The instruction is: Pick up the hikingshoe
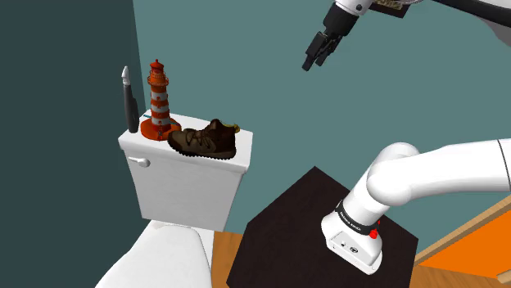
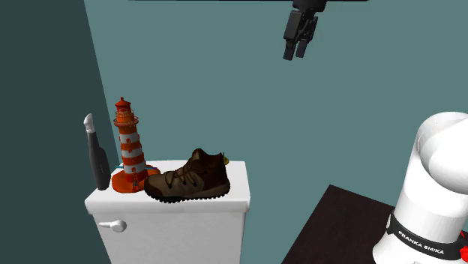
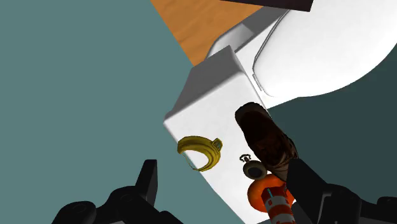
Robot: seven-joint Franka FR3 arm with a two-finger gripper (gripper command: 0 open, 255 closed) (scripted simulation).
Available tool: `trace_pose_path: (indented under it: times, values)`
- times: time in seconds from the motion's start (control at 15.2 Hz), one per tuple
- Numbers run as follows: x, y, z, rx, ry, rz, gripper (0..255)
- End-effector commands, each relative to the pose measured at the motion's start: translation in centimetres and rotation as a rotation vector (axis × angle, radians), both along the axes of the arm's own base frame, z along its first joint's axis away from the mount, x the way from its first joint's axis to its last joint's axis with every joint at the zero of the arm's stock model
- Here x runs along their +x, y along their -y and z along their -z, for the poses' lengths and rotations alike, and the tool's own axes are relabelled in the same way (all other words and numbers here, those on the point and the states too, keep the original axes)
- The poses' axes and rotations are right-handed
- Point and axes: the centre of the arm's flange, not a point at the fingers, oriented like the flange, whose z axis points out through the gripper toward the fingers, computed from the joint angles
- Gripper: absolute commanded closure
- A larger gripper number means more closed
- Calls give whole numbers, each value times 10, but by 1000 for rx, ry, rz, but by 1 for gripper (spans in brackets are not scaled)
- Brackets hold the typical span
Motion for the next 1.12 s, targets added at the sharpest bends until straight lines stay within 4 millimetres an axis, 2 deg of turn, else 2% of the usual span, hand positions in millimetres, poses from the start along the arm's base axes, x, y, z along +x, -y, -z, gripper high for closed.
trace_pose_path:
  times: [0.0,1.06]
  values:
    - [0,0,0,0,0,0,0]
    - [112,-89,147,180,-69,205,0]
